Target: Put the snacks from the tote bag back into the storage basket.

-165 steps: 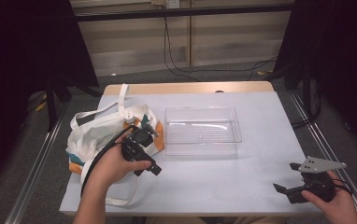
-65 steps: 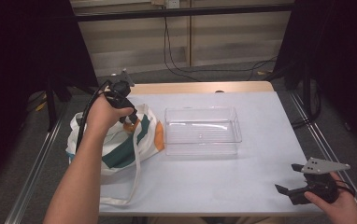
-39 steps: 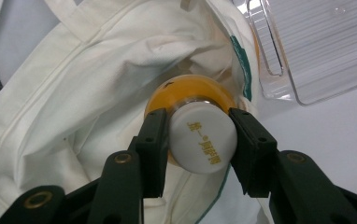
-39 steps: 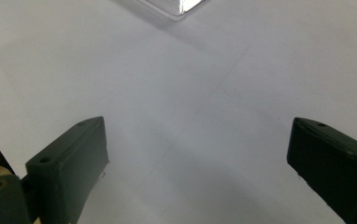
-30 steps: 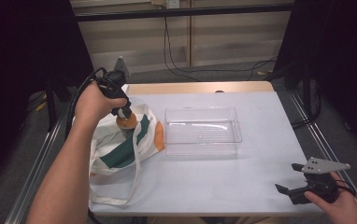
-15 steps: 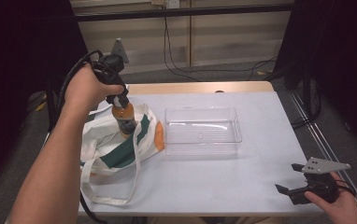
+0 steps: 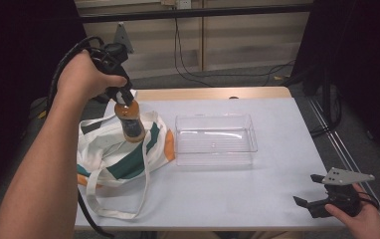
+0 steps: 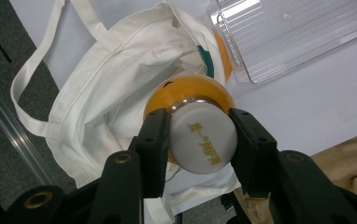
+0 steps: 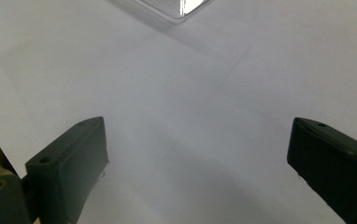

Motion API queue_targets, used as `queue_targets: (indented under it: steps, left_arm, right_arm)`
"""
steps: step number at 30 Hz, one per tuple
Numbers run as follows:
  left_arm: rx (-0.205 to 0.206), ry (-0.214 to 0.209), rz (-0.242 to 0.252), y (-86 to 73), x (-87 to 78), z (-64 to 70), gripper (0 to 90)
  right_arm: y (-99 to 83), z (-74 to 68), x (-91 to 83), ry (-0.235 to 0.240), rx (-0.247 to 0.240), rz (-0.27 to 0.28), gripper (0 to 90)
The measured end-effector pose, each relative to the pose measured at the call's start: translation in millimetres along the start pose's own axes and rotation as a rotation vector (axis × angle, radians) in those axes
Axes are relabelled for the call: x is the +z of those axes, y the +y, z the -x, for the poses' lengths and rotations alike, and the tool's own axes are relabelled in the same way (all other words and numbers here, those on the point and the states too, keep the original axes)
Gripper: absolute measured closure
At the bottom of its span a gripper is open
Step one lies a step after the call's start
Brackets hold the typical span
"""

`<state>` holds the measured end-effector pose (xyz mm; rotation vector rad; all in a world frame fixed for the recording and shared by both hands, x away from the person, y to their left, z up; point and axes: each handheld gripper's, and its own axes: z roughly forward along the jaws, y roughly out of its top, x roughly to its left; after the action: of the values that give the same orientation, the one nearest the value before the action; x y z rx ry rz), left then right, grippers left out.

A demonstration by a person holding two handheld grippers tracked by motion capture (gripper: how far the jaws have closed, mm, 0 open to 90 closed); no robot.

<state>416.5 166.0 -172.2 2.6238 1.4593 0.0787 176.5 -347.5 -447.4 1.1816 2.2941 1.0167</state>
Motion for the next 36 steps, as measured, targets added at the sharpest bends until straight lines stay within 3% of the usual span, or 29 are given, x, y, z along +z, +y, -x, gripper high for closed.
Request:
queue_targets:
  steps: [15, 20, 36]
  left_arm:
    - [0.027, -0.068, 0.024, 8.7, -23.5, 9.7, 59.6]
    - [0.048, -0.063, 0.023, 13.0, -29.1, 17.5, 59.6]
    - [0.112, -0.089, 0.039, 26.7, -26.5, 45.9, 59.6]
  right_arm:
    - [0.4, -1.5, 0.2, 0.003, -0.001, -0.002, 4.9]
    - [0.0, -0.7, -0.2, 0.002, -0.004, 0.002, 4.9]
    - [0.2, -1.2, -1.2, -0.001, -0.005, 0.001, 4.9]
